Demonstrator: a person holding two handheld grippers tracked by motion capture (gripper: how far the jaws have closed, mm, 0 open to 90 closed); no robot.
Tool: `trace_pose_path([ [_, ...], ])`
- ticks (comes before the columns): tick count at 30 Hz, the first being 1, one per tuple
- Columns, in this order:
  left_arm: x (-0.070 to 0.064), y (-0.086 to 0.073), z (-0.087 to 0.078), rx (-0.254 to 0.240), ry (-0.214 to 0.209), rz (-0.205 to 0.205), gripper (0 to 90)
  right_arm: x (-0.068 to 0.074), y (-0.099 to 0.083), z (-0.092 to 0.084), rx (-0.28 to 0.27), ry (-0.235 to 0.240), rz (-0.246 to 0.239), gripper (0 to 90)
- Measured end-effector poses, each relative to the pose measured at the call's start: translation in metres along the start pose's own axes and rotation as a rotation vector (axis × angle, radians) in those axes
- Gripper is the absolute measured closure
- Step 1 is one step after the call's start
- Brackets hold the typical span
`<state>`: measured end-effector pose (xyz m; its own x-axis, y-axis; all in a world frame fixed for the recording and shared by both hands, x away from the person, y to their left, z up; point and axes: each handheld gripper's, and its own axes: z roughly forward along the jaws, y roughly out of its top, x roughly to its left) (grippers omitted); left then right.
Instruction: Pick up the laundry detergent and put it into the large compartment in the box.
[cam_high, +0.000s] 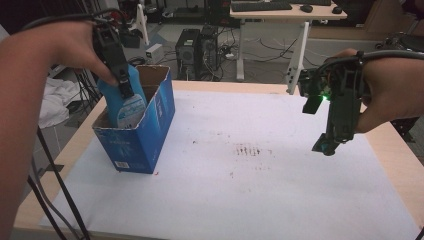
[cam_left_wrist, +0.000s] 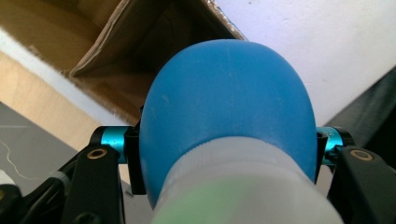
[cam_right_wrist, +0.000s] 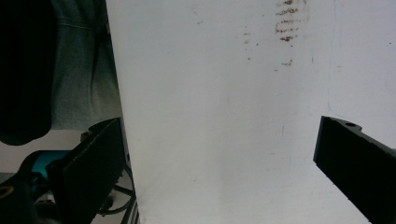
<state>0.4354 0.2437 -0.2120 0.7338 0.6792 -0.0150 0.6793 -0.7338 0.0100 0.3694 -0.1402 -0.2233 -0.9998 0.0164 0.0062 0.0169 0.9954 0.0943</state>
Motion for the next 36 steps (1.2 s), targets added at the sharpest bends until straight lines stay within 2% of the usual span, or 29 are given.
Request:
trace_pose_path([
  [4, 0.002, 0.001, 0.019, 0.008, 0.014, 0.028, 38.9, -0.001, -0.001, 0.002, 0.003, 0.001, -0.001, 1.7],
  [9, 0.005, 0.002, 0.037, 0.007, -0.001, 0.043, 38.9, -0.001, -0.001, 0.002, 0.003, 0.004, 0.008, 1.7],
  [12, 0.005, 0.003, 0.048, 0.015, 0.004, 0.061, 38.9, -0.001, -0.001, 0.003, 0.0, 0.006, 0.004, 1.8],
  [15, 0.006, 0.004, 0.056, 0.02, 0.002, 0.055, 38.9, -0.002, -0.002, 0.004, 0.005, 0.008, 0.009, 1.7],
  [23, 0.007, 0.004, 0.07, 0.025, -0.013, 0.046, 38.9, -0.002, -0.002, 0.005, 0.004, 0.011, 0.004, 1.7],
  [29, 0.007, 0.002, 0.078, 0.027, 0.004, 0.065, 38.9, -0.002, -0.002, 0.005, 0.004, 0.01, 0.001, 1.7],
  [36, 0.008, 0.001, 0.078, 0.016, 0.003, 0.083, 38.8, -0.002, -0.002, 0.004, 0.002, 0.008, 0.008, 1.7],
])
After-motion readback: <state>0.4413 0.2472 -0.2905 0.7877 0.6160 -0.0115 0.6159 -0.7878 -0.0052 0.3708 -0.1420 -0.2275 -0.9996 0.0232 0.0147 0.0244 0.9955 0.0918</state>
